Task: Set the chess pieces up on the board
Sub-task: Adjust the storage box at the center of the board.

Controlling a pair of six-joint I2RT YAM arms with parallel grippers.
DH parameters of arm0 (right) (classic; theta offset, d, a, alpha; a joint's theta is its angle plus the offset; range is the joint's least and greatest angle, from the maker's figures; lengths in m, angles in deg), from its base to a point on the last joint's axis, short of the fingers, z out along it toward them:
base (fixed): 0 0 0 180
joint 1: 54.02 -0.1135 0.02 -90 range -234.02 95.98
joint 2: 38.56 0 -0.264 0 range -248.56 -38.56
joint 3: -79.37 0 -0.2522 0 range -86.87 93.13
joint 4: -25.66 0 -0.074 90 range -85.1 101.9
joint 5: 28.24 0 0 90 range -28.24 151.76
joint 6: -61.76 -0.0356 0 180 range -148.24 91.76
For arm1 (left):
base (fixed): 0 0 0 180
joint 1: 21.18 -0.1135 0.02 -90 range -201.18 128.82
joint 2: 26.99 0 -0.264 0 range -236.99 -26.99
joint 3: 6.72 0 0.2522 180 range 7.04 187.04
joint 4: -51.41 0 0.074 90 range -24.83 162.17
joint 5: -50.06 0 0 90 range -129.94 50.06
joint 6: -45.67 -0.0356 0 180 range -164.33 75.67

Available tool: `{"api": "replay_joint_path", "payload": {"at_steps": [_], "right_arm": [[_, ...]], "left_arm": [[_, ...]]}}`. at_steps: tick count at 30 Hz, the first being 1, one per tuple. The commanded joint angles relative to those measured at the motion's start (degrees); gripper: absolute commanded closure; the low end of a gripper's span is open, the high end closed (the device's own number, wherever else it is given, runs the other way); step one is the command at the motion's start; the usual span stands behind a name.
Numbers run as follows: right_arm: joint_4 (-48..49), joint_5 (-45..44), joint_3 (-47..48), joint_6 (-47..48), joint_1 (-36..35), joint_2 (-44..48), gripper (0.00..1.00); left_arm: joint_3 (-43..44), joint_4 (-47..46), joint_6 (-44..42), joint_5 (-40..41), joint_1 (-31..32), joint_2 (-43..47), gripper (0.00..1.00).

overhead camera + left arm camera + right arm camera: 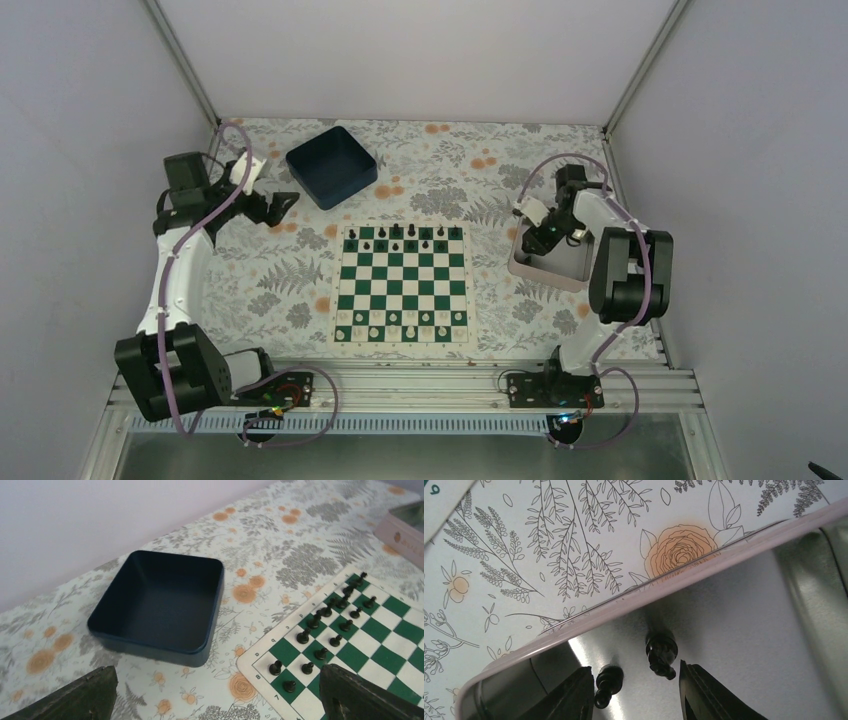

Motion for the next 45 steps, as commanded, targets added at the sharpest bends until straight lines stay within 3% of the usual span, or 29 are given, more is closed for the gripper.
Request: {"api": "replay_joint_path", "payload": {"at_steps": [1, 4, 8, 10, 14, 17, 22, 31, 37, 45], "right_arm": [[0.2, 2.0, -1.1, 0.4, 0.4, 5.2, 0.53], [0.5, 2.7, -2.0, 0.3, 1.7, 9.2, 0.52], [2.1, 1.7, -3.2, -0.8, 4.0, 12.3, 0.52], [1.7, 1.4, -3.6, -1.2, 5.4, 13.0, 0.59], [-0.5, 0.4, -5.4, -0.1, 7.2, 14.6, 0.82], [-0.8, -0.3, -8.0, 0.2, 7.4, 16.7, 0.88], [-2.8, 1.9, -11.5, 1.0, 7.2, 18.0, 0.95], [-1.6, 4.7, -16.4, 0.3, 2.6, 16.3, 0.96], [-3.6, 6.7, -17.4, 0.1, -1.9, 14.2, 0.96], [-7.8, 12.0, -18.1, 0.8, -7.8, 13.9, 0.95]], "left_arm": [[6.7, 2.6, -3.1, 2.4, 8.6, -2.6, 0.00], [12.3, 5.2, -4.8, 11.6, 19.5, -6.3, 0.00], [22.5, 8.6, -5.3, 16.9, 30.4, -14.6, 0.00], [26.5, 9.5, -5.5, 19.6, 36.5, -18.4, 0.00], [30.5, 9.5, -6.6, 25.5, 46.8, -24.7, 0.00], [32.9, 9.2, -7.3, 27.9, 52.1, -29.2, 0.00], [40.7, 9.4, -6.6, 28.8, 57.6, -35.3, 0.00], [51.2, 5.9, -3.0, 32.0, 64.7, -43.1, 0.00], [49.4, 1.4, -0.7, 33.2, 67.4, -44.6, 0.00], [51.8, 3.9, 0.9, 30.0, 69.5, -48.5, 0.00]]}}
